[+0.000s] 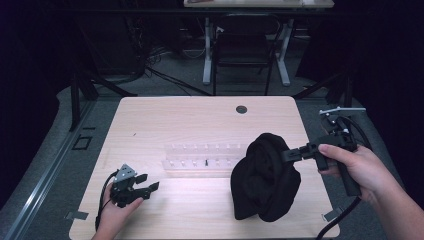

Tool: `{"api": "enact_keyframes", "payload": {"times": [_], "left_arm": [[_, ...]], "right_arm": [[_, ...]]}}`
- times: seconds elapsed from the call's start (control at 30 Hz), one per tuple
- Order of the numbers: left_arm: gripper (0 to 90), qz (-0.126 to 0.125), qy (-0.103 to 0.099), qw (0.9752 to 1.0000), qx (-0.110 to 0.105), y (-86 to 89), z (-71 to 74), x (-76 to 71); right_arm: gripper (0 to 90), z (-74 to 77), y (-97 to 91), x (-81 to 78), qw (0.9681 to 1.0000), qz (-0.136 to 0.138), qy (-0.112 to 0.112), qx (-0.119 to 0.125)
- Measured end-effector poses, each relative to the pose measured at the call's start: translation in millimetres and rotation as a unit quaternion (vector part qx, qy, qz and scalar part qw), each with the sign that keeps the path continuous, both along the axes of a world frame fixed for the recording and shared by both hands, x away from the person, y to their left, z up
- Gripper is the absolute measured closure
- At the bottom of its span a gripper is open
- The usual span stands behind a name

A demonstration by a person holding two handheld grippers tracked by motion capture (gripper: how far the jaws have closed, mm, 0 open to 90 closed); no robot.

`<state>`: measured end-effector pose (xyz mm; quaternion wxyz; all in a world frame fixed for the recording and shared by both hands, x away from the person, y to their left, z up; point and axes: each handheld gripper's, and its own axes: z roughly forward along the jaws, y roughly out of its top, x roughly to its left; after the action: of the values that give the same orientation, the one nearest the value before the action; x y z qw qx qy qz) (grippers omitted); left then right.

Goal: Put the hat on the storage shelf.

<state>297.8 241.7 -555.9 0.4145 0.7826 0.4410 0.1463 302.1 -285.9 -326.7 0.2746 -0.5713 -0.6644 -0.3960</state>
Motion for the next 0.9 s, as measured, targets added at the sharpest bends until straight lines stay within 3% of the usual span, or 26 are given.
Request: {"api": "enact_keyframes", "payload": {"times": [0.47, 0.9], "left_arm": [[39.9, 0.000, 0.000, 1.0000, -0.002, 0.4, -0.1, 0.3], [39.2, 0.000, 0.000, 1.0000, -0.005, 0.6, 0.0, 0.4]], "right_arm": [[88.2, 13.2, 15.1, 4.6, 0.9988, 0.008, -0.023, 0.043], [88.3, 24.7, 28.3, 24.9, 0.9974, 0.000, -0.054, 0.047]]}}
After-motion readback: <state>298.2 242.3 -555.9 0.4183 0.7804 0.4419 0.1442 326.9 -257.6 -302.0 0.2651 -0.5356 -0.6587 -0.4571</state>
